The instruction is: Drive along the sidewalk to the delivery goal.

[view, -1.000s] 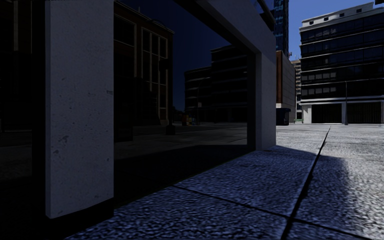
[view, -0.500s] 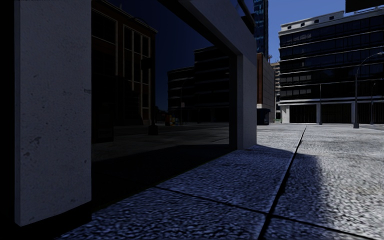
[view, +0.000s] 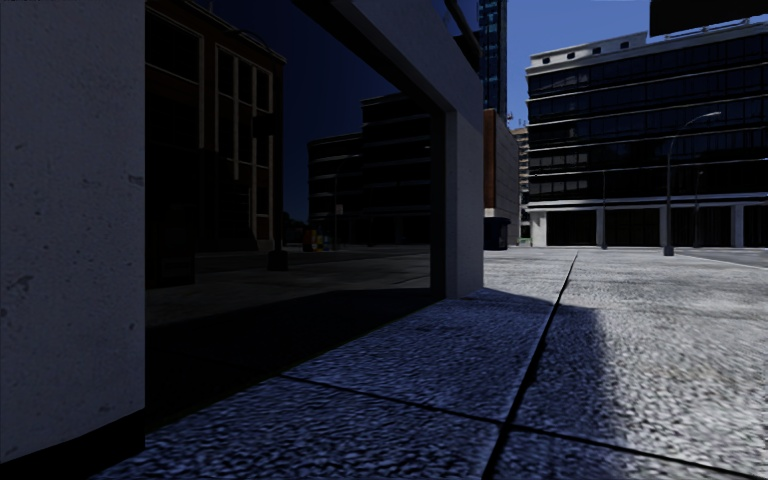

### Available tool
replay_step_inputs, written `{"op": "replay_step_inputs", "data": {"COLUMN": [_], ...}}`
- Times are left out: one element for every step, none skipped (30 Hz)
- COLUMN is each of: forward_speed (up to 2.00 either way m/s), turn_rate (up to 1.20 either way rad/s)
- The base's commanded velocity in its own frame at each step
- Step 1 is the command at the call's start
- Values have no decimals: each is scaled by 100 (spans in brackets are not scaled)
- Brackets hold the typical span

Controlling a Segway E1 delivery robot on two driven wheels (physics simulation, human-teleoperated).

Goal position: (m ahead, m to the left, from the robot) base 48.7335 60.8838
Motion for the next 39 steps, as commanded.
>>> {"op": "replay_step_inputs", "data": {"forward_speed": [0, 0, 0, 0, 0, 0, 0, 0, 7, 18, 22, 22, 30, 41, 50, 50, 64, 76, 82, 82, 84, 85, 85, 85, 85, 85, 85, 85, 85, 85, 85, 86, 86, 86, 86, 86, 87, 87, 87], "turn_rate": [-28, -28, -28, -28, -28, -28, -28, -32, -43, -47, -50, -50, -50, -51, -51, -51, -52, -55, -56, -56, -56, -56, -58, -63, -63, -66, -67, -67, -67, -67, -67, -68, -69, -76, -80, -80, -80, -81, -81]}}
